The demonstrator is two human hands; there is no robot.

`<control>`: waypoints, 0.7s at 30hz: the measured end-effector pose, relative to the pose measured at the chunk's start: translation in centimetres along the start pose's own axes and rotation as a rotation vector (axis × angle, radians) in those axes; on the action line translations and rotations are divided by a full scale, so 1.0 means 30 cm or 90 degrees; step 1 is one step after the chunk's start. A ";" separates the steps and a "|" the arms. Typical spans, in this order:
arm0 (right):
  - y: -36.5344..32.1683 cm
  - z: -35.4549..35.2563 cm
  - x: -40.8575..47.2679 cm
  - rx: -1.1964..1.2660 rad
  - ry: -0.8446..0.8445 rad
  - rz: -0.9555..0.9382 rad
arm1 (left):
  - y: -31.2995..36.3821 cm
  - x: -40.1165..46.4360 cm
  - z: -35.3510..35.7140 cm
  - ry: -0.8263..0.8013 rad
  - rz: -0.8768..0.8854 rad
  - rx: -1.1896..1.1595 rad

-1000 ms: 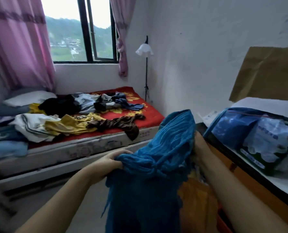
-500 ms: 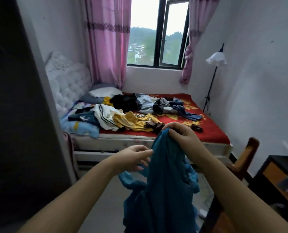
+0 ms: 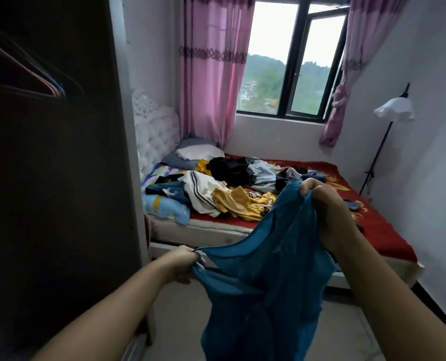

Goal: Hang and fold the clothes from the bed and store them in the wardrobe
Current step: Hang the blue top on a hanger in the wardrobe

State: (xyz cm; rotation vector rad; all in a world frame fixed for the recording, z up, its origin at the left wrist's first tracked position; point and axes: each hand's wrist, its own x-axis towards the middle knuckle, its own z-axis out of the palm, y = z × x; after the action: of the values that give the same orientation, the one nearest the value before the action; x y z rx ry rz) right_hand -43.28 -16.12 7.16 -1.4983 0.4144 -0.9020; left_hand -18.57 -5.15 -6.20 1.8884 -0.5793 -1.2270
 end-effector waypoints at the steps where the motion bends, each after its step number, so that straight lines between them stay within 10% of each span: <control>1: 0.014 0.007 0.023 0.011 -0.005 0.010 | 0.010 0.001 -0.011 -0.010 0.008 -0.069; 5: 0.092 0.028 0.167 0.006 0.027 0.030 | 0.099 0.006 -0.108 -0.007 0.055 -0.343; 15: 0.323 0.066 0.617 -0.108 0.055 -0.024 | 0.186 -0.143 -0.571 0.054 0.137 -0.117; 21: 0.429 0.319 0.797 -0.070 -0.095 -0.012 | 0.215 -0.288 -0.637 0.148 0.352 -0.413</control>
State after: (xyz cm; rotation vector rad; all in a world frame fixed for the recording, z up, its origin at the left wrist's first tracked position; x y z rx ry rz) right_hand -17.98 -29.09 2.57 -1.6607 0.3450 -0.7863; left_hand -4.71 4.44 7.83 1.1866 -0.4573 -0.6986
